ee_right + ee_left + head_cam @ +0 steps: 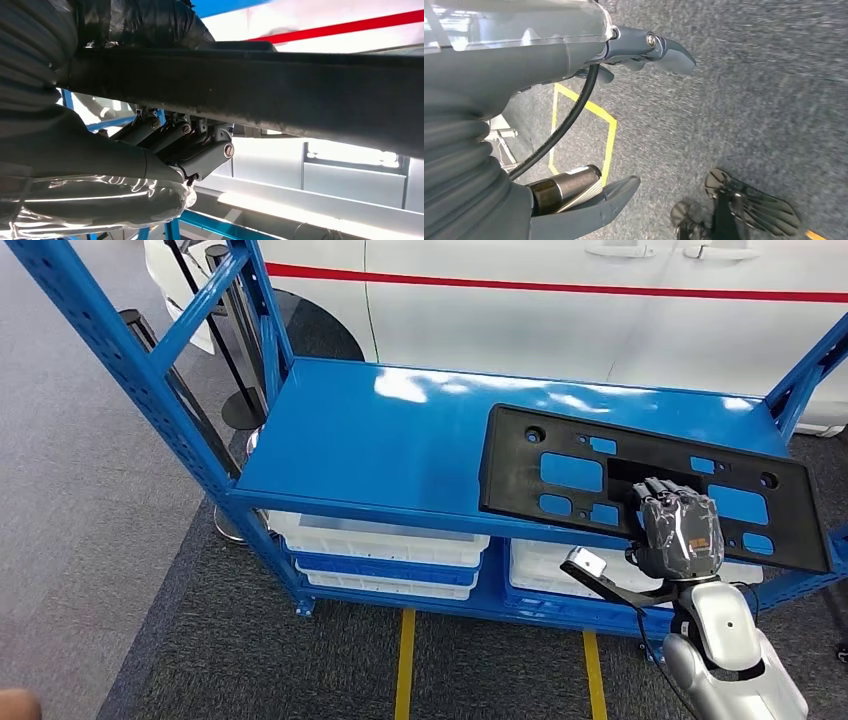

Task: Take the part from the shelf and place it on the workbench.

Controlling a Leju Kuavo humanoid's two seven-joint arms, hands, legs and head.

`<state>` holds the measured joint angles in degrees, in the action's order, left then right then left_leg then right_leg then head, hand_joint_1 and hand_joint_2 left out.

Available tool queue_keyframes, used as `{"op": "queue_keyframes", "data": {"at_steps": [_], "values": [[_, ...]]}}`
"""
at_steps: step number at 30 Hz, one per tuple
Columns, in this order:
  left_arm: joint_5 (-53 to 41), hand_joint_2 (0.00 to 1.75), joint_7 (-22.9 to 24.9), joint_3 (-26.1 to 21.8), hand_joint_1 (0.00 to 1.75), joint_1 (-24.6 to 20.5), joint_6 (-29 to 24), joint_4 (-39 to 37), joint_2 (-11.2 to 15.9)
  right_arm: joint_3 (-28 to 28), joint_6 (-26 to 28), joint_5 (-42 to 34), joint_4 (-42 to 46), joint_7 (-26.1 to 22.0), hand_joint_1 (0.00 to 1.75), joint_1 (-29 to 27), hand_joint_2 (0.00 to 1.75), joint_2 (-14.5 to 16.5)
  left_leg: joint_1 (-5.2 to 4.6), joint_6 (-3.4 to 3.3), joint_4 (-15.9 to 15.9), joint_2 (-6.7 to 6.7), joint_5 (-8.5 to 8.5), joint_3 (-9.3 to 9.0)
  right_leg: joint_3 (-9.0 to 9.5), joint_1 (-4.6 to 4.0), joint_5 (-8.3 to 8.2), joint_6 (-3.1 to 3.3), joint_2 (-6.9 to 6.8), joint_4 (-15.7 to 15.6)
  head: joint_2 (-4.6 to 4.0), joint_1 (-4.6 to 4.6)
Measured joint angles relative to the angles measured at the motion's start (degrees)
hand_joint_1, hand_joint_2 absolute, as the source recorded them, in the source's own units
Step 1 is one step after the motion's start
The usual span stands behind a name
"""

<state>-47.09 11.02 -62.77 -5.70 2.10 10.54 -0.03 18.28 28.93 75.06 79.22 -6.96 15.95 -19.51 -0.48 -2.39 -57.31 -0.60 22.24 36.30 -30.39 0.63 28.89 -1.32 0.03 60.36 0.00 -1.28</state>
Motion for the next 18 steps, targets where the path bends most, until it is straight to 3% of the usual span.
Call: {"op": "queue_keyframes", "data": {"at_steps": [2,4,5,6,8,9,10,11,12,13,15,16,18], "values": [[-0.22,1.75,0.05,-0.06,0.00,0.06,-0.02,0.00,-0.02,0.10,0.11,0.10,-0.03,0.26,1.75,0.01,1.75,-0.04,-0.04,0.60,-0.62,0.09,-0.51,0.47,1.31,-0.36,1.00,0.90,0.06,-2.37,0.00,0.09],[-0.51,1.75,0.06,-0.09,0.00,0.22,-0.10,0.00,-0.07,0.10,0.25,0.17,-0.08,0.51,1.75,-0.17,1.75,-0.13,0.02,1.33,-0.74,0.22,-0.85,0.81,0.64,-0.20,0.13,1.77,0.00,-2.45,0.00,0.24],[-0.67,1.75,0.05,-0.09,0.00,0.31,-0.14,-0.01,-0.11,0.10,0.34,0.17,-0.08,0.59,1.75,-0.34,1.75,-0.16,0.07,1.66,-1.65,0.29,0.41,1.39,0.10,-0.07,-0.55,2.22,-0.06,-2.58,0.00,0.22],[-0.82,1.75,0.04,-0.09,0.00,0.41,-0.17,-0.01,-0.14,0.10,0.43,0.17,-0.07,0.63,1.75,-0.59,1.75,-0.21,0.16,1.97,-3.61,0.36,2.71,2.25,-0.58,0.10,-1.31,2.56,-0.11,-2.69,0.00,0.18],[-1.02,1.75,-0.03,-0.09,0.00,0.48,-0.17,-0.02,-0.19,0.09,0.58,0.10,0.03,0.67,1.75,-1.28,1.75,-0.42,0.50,2.46,-10.56,0.38,8.88,4.34,-2.28,0.16,-2.72,2.88,-0.12,-2.65,0.00,0.09],[-1.05,1.75,-0.06,-0.09,0.00,0.48,-0.17,-0.02,-0.21,0.08,0.62,0.05,0.06,0.69,1.75,-1.66,1.75,-0.53,0.65,2.65,-14.07,0.37,10.64,4.95,-3.17,0.15,-3.35,2.84,-0.12,-2.56,0.00,0.09],[-1.07,1.75,-0.09,-0.09,0.00,0.47,-0.17,-0.02,-0.22,0.08,0.63,0.00,0.09,0.72,1.75,-1.97,1.75,-0.63,0.76,2.78,-16.43,0.37,10.98,4.91,-4.09,0.14,-3.96,2.77,-0.13,-2.43,0.00,0.09],[-1.07,1.75,-0.09,-0.09,0.00,0.45,-0.17,-0.02,-0.24,0.08,0.64,-0.02,0.09,0.73,1.75,-2.18,1.75,-0.70,0.83,2.81,-16.98,0.37,10.06,3.96,-5.04,0.14,-4.53,2.66,-0.12,-2.22,0.00,0.09],[-1.07,1.75,-0.10,-0.09,0.00,0.43,-0.17,-0.02,-0.26,0.08,0.64,-0.02,0.10,0.75,1.75,-2.32,1.75,-0.76,0.88,2.72,-15.50,0.38,8.52,1.97,-5.98,0.15,-5.06,2.53,-0.10,-1.97,0.00,0.08],[-1.07,1.75,-0.10,-0.09,0.00,0.37,-0.17,-0.01,-0.25,0.08,0.64,-0.02,0.16,0.75,1.75,-2.40,1.75,-0.82,0.90,2.50,-12.20,0.42,7.33,-1.03,-6.78,0.15,-5.57,2.36,-0.07,-1.69,0.00,0.08],[-1.07,1.75,-0.12,-0.09,0.00,0.20,-0.17,0.00,-0.23,0.04,0.66,-0.02,0.38,0.73,1.75,-2.48,1.75,-0.93,0.71,1.98,-3.83,0.52,7.59,-7.38,-7.78,0.07,-6.49,1.82,-0.04,-1.31,0.01,0.12],[-1.07,1.75,-0.12,-0.10,0.00,0.13,-0.17,0.00,-0.23,0.02,0.66,-0.02,0.49,0.70,1.75,-2.46,1.75,-0.96,0.55,1.75,-1.01,0.59,8.20,-9.19,-7.90,0.07,-6.99,1.48,-0.07,-1.34,0.01,0.14],[-1.08,1.75,-0.12,-0.15,0.00,0.12,-0.17,0.00,-0.25,-0.01,0.66,-0.02,0.56,0.62,1.75,-2.40,1.75,-0.98,0.30,1.29,0.73,0.64,8.14,-9.56,-7.92,0.14,-8.22,0.66,-0.11,-1.87,0.01,0.09]]}}
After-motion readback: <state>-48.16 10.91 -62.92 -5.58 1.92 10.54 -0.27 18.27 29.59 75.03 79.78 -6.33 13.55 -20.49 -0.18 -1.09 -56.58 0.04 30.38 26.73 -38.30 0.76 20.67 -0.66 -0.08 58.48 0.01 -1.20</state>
